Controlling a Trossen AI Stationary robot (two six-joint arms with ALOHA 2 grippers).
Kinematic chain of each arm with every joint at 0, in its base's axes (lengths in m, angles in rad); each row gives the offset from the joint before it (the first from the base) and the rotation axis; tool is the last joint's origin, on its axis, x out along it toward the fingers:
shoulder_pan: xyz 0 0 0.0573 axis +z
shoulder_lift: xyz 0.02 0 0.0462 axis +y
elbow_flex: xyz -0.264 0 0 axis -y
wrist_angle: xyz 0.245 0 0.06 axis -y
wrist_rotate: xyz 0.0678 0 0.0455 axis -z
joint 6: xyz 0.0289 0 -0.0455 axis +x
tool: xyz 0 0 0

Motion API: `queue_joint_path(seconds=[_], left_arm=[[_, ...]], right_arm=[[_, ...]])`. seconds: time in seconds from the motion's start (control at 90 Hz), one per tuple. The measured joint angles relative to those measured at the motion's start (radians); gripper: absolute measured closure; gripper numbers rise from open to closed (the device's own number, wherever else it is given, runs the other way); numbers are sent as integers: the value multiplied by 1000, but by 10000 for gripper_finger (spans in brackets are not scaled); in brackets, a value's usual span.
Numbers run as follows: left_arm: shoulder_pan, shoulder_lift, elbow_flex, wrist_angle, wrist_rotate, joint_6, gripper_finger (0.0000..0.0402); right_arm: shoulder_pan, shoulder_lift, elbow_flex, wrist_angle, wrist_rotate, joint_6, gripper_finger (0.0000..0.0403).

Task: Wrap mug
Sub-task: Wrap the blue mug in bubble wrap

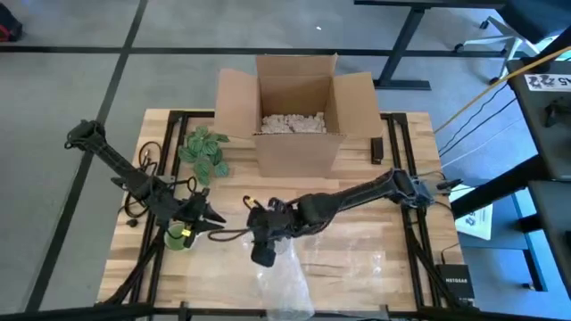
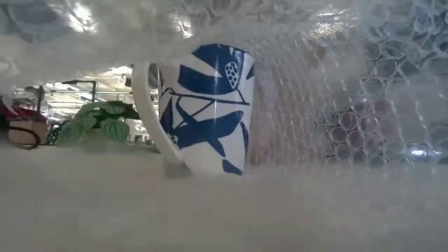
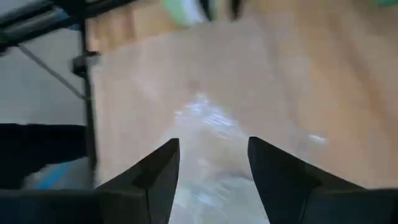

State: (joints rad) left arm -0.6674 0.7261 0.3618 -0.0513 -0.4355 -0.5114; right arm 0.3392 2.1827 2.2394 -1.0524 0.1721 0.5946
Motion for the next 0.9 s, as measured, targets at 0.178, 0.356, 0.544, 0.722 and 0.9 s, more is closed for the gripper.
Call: queue_joint_path(seconds=[0.178,0.356,0.544,0.722,0.9], left_arm=[[-2,0,0,1,0,10,322],[-2,0,0,1,0,21,322],[-2,0,0,2,-1,21,322],[-2,0,0,1,-2,20,322],[-2,0,0,2,-2,18,322]], right_arm=[[1,0,50,-283,-12,106,226],[0,3,-3,-276,-86,124,226],[0,3,-55,-218,-103,114,226],[1,3,-76,-110,-135,111,226],[9,3,-75,7,-200,113,226]])
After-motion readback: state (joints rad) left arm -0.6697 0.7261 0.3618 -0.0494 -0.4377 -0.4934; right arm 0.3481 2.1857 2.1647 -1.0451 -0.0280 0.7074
